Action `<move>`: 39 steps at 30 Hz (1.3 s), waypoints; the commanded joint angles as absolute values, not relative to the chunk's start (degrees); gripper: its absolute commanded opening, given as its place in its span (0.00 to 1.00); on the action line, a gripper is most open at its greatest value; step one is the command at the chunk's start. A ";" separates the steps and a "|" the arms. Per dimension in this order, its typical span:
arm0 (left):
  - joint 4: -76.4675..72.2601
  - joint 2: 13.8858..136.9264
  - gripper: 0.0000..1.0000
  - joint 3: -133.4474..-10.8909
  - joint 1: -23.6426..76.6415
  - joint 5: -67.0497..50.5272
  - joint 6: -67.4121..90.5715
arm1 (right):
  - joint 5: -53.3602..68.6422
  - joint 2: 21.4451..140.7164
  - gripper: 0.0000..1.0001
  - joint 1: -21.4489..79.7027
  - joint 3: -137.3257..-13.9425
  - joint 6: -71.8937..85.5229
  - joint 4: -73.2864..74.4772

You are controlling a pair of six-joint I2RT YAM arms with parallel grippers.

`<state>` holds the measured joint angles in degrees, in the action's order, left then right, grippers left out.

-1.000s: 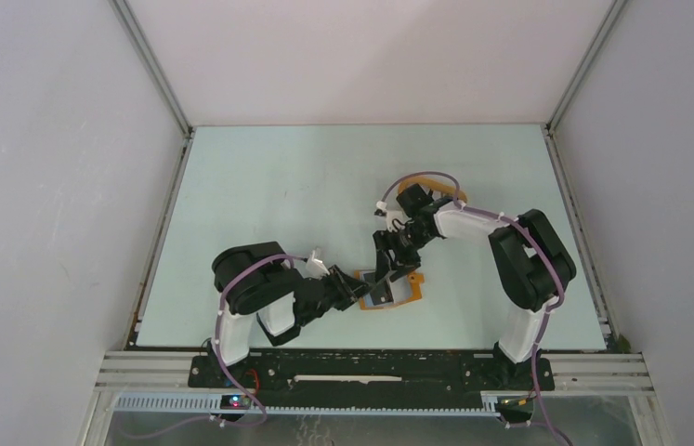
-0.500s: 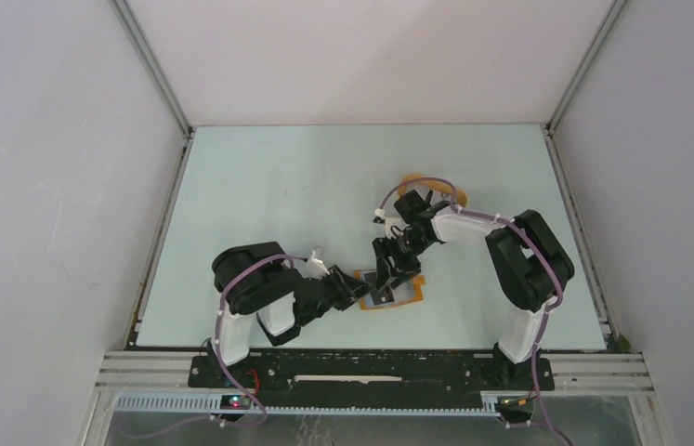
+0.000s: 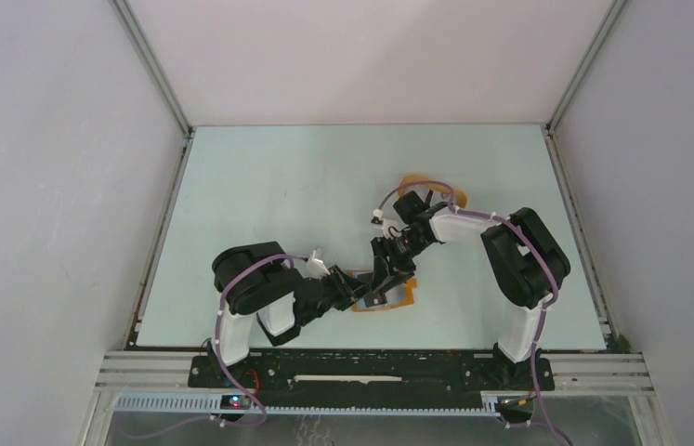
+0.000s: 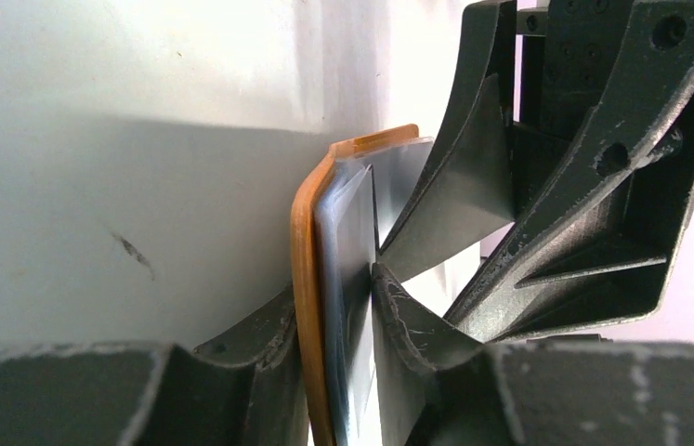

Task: Put the credit cards into the card holder
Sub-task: Insert the credit card into the card holder.

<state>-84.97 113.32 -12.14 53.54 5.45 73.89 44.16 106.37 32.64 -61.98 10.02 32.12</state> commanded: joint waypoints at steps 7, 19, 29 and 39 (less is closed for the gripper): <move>-86.66 113.43 0.32 -12.74 53.48 5.34 71.81 | 49.98 109.90 0.52 30.59 -62.64 14.70 28.52; -86.57 110.15 0.35 -11.02 50.50 4.21 69.80 | 52.93 109.95 0.53 29.75 -62.66 16.04 26.97; -86.57 108.17 0.35 -6.58 47.87 5.26 67.35 | 51.07 111.31 0.46 26.23 -62.62 15.46 26.84; -86.10 100.71 0.33 -0.83 46.73 6.15 61.16 | 50.45 109.45 0.26 26.15 -63.62 11.52 28.34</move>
<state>-85.08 104.53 -2.79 47.07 4.75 66.32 50.92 111.18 25.23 -61.98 14.41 27.29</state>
